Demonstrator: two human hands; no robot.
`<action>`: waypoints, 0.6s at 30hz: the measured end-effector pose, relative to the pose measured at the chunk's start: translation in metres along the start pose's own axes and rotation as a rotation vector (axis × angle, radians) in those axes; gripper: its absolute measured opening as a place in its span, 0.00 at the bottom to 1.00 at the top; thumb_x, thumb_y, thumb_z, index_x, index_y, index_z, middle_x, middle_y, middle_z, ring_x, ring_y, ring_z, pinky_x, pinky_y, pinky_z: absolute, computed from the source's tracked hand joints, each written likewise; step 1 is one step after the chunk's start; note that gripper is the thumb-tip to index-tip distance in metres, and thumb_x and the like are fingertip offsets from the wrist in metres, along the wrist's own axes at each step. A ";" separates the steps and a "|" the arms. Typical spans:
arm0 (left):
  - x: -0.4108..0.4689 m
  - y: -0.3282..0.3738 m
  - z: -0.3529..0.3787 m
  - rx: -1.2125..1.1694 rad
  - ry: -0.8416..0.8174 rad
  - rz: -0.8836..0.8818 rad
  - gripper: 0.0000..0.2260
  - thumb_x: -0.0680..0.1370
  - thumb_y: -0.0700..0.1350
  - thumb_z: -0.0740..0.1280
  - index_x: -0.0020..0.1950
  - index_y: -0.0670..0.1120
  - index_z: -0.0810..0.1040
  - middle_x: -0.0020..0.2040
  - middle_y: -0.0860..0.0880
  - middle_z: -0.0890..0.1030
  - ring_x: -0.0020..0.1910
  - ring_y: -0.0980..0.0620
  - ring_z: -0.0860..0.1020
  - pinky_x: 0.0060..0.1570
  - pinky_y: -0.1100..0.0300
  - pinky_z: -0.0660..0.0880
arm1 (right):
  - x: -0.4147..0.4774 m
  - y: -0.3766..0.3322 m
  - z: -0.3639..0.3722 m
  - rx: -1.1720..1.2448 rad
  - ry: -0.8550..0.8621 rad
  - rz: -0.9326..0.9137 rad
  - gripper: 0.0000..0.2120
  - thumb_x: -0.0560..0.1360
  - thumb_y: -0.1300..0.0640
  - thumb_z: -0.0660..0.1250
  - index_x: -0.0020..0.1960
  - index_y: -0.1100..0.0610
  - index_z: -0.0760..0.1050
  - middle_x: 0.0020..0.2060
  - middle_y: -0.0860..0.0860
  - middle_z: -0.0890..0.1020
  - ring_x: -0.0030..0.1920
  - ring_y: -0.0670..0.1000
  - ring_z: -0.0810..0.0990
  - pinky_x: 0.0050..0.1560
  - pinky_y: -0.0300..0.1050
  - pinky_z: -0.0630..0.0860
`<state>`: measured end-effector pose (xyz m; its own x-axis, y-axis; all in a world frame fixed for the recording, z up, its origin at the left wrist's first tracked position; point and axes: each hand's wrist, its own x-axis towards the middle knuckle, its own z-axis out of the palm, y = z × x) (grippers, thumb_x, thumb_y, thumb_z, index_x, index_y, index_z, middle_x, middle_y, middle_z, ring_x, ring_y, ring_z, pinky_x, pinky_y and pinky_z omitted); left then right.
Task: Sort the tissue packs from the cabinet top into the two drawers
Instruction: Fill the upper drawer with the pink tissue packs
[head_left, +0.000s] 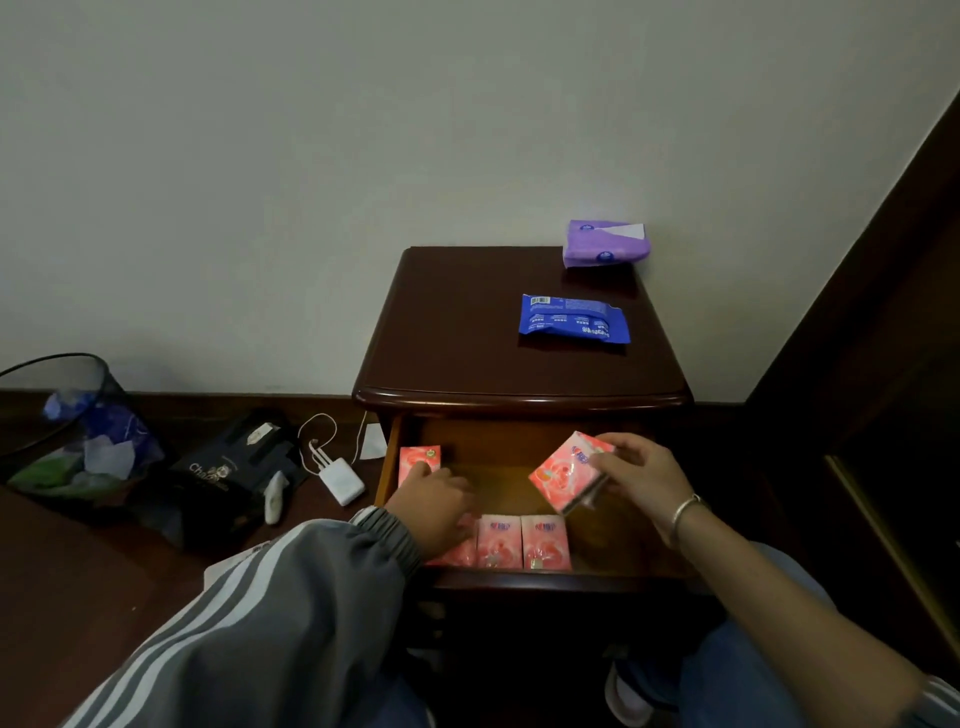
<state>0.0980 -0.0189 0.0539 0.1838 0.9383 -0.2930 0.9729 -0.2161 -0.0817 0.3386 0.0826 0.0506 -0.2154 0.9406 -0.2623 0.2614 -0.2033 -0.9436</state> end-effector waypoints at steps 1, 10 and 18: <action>-0.001 -0.002 0.003 0.011 0.001 0.000 0.15 0.79 0.53 0.59 0.64 0.54 0.74 0.61 0.52 0.75 0.61 0.50 0.71 0.62 0.50 0.61 | 0.003 0.001 0.004 -0.026 -0.013 -0.014 0.12 0.71 0.58 0.71 0.54 0.51 0.77 0.51 0.50 0.80 0.52 0.49 0.80 0.50 0.48 0.81; -0.017 -0.031 0.024 -0.608 0.529 -0.420 0.19 0.79 0.45 0.62 0.70 0.48 0.71 0.70 0.49 0.71 0.68 0.50 0.68 0.69 0.54 0.65 | 0.043 0.006 0.077 -0.238 -0.195 -0.142 0.19 0.72 0.58 0.70 0.62 0.52 0.75 0.53 0.48 0.79 0.51 0.45 0.77 0.44 0.34 0.74; -0.010 -0.033 0.040 -0.960 0.384 -0.576 0.31 0.79 0.44 0.61 0.79 0.52 0.49 0.68 0.43 0.69 0.65 0.47 0.71 0.64 0.48 0.70 | 0.071 0.007 0.119 -0.227 -0.447 0.110 0.22 0.77 0.53 0.64 0.71 0.50 0.66 0.64 0.54 0.75 0.62 0.49 0.74 0.63 0.42 0.70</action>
<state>0.0585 -0.0322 0.0215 -0.4456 0.8860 -0.1282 0.6029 0.4028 0.6886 0.2131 0.1155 0.0011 -0.5433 0.6988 -0.4653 0.4922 -0.1839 -0.8509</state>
